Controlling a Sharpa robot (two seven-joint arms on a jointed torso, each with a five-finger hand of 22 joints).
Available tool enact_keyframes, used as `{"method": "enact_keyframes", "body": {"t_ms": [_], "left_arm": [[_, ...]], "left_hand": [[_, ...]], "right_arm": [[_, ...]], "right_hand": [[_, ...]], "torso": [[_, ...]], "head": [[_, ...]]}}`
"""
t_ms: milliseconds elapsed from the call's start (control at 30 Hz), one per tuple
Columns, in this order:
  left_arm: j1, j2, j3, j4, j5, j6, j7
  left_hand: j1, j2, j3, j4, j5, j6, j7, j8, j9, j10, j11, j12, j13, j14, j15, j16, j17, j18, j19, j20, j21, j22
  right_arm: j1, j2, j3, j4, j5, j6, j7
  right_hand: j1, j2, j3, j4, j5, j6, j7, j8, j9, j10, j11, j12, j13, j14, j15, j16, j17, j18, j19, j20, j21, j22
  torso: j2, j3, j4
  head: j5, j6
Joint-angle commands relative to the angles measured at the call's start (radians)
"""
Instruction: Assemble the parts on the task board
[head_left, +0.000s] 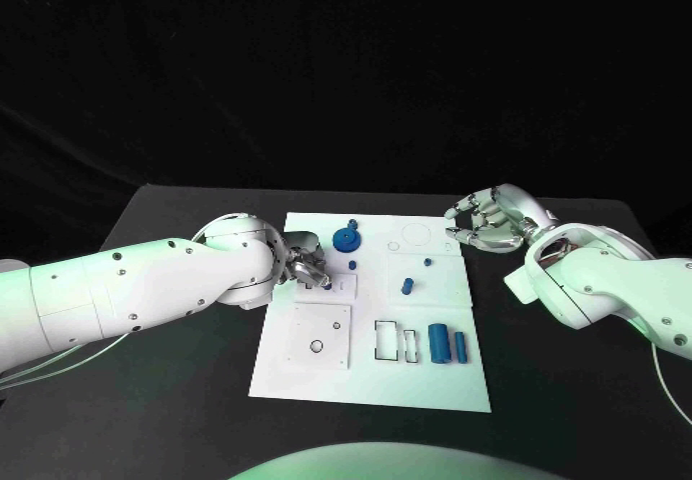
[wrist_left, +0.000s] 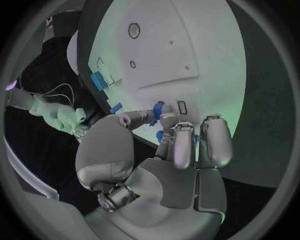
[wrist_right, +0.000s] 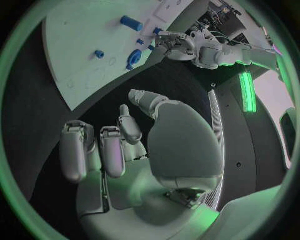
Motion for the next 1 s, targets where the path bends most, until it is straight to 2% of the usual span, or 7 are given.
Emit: {"method": "enact_keyframes", "body": {"t_ms": [33, 400, 700, 1000], "left_arm": [[-0.003, 0.007, -0.003, 0.000, 0.012, 0.025, 0.003], [-0.003, 0.009, -0.003, -0.004, 0.015, 0.034, 0.002], [-0.003, 0.010, -0.003, -0.006, 0.016, 0.031, 0.002], [-0.003, 0.011, -0.003, -0.009, 0.016, 0.028, 0.002]], "left_hand": [[-0.012, -0.001, 0.006, -0.008, -0.006, 0.005, -0.004, -0.006, -0.002, 0.000, -0.004, -0.003, 0.001, 0.045, -0.005, -0.003, 0.007, -0.007, 0.002, -0.006, 0.003, -0.001], [-0.037, -0.011, -0.053, 0.027, -0.011, 0.015, -0.004, -0.014, -0.009, 0.001, -0.004, -0.002, 0.005, 0.045, -0.004, -0.003, 0.008, -0.008, 0.003, -0.006, 0.003, 0.000], [-0.048, -0.011, -0.194, 0.104, -0.013, 0.028, -0.002, -0.029, -0.019, 0.000, -0.002, 0.000, 0.010, 0.045, -0.003, -0.004, 0.008, -0.008, 0.003, -0.005, 0.001, 0.002], [-0.038, -0.007, -0.253, 0.136, -0.013, 0.031, -0.001, -0.033, -0.021, 0.000, -0.001, 0.000, 0.013, 0.045, -0.002, -0.004, 0.008, -0.008, 0.003, -0.005, 0.000, 0.001]], "right_arm": [[-0.001, 0.001, 0.000, 0.000, -0.009, 0.013, 0.003], [-0.002, 0.000, 0.000, 0.000, -0.009, 0.012, 0.003], [-0.002, 0.000, 0.000, 0.001, -0.009, 0.011, 0.003], [-0.002, 0.000, 0.000, 0.000, -0.009, 0.010, 0.004]], "right_hand": [[-0.010, 0.002, 0.005, -0.003, 0.003, -0.008, 0.000, 0.005, 0.001, -0.001, -0.002, -0.004, -0.001, 0.061, 0.000, -0.007, 0.086, 0.014, 0.008, 0.002, -0.007, 0.174], [-0.010, 0.002, 0.005, -0.003, 0.003, -0.008, 0.000, 0.005, 0.001, -0.001, -0.002, -0.004, -0.001, 0.061, 0.000, -0.007, 0.086, 0.014, 0.008, 0.002, -0.007, 0.174], [-0.010, 0.002, 0.005, -0.003, 0.003, -0.008, 0.000, 0.005, 0.001, -0.001, -0.002, -0.004, -0.001, 0.061, 0.000, -0.007, 0.086, 0.014, 0.008, 0.002, -0.007, 0.174], [-0.010, 0.002, 0.005, -0.003, 0.003, -0.008, 0.000, 0.005, 0.001, -0.001, -0.002, -0.004, -0.001, 0.061, 0.000, -0.007, 0.086, 0.014, 0.008, 0.002, -0.007, 0.174]], "torso": [[0.000, 0.0000, 0.0004], [-0.001, 0.0002, -0.0008], [-0.001, 0.0006, 0.0003], [-0.001, 0.0003, 0.0005]], "head": [[-0.001, -0.001], [-0.002, -0.004], [-0.004, -0.003], [-0.004, -0.003]]}}
